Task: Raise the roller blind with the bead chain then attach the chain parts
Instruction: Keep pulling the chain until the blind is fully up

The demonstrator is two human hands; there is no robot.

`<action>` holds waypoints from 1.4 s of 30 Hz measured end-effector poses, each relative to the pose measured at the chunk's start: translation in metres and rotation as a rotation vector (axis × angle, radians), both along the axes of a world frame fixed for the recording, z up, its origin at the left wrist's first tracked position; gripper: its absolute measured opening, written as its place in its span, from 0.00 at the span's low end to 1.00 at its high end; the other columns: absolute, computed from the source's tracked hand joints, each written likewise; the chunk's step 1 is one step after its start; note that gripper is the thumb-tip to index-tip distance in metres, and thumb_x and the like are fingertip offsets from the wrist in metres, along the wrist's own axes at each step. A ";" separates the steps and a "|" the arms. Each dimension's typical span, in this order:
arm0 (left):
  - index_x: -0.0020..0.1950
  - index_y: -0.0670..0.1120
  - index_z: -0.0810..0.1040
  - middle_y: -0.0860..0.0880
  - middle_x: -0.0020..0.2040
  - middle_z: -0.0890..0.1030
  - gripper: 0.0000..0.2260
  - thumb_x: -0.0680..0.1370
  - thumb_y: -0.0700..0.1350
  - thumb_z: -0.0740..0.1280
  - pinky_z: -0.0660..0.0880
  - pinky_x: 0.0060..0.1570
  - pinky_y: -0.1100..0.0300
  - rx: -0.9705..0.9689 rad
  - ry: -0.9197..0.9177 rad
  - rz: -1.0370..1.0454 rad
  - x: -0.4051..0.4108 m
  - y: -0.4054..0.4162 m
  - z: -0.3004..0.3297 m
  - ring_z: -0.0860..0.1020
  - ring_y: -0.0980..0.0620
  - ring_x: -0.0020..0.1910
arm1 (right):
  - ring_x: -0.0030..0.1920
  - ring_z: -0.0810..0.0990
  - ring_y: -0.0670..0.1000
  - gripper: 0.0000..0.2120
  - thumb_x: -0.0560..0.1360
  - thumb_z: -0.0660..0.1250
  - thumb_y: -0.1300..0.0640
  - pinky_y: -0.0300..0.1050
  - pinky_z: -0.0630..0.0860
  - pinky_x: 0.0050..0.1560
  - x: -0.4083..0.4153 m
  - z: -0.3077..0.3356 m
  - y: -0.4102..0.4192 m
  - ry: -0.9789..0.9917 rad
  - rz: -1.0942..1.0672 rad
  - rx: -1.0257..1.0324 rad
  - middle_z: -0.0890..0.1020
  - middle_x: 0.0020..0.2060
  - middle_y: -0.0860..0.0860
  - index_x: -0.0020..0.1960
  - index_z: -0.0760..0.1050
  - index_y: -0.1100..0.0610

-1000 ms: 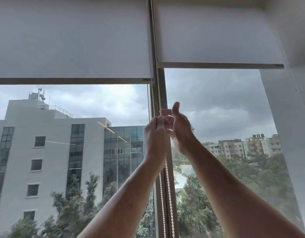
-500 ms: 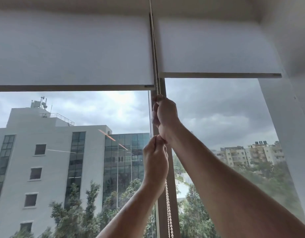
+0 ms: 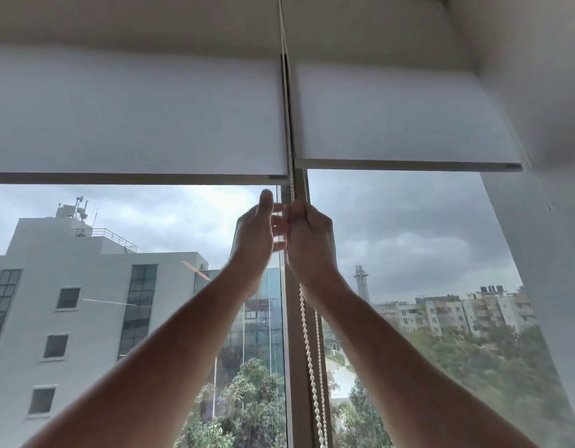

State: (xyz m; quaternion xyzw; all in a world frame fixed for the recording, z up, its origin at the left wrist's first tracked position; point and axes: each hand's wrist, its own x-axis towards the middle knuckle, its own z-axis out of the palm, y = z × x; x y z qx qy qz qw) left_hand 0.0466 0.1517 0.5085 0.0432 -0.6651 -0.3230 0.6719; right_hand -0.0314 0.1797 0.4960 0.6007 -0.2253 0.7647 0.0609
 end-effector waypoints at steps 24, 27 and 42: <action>0.30 0.51 0.75 0.57 0.22 0.70 0.18 0.80 0.44 0.59 0.65 0.26 0.61 -0.010 0.072 0.075 -0.056 0.011 -0.029 0.68 0.59 0.23 | 0.41 0.81 0.52 0.27 0.81 0.56 0.38 0.52 0.79 0.44 -0.050 -0.016 -0.020 -0.141 0.362 0.337 0.82 0.37 0.60 0.47 0.85 0.57; 0.30 0.51 0.76 0.56 0.25 0.70 0.20 0.81 0.41 0.59 0.63 0.27 0.61 -0.073 0.095 0.095 -0.050 0.009 -0.041 0.67 0.56 0.27 | 0.37 0.83 0.53 0.28 0.81 0.59 0.41 0.50 0.81 0.40 -0.041 0.027 -0.004 -0.074 0.427 0.356 0.80 0.37 0.60 0.54 0.77 0.67; 0.31 0.47 0.79 0.53 0.20 0.69 0.18 0.76 0.52 0.59 0.64 0.24 0.62 -0.187 -0.023 0.019 -0.009 0.006 -0.067 0.65 0.54 0.19 | 0.17 0.59 0.48 0.18 0.76 0.51 0.66 0.36 0.56 0.21 0.016 0.052 0.030 -0.042 0.151 0.085 0.64 0.21 0.52 0.31 0.69 0.54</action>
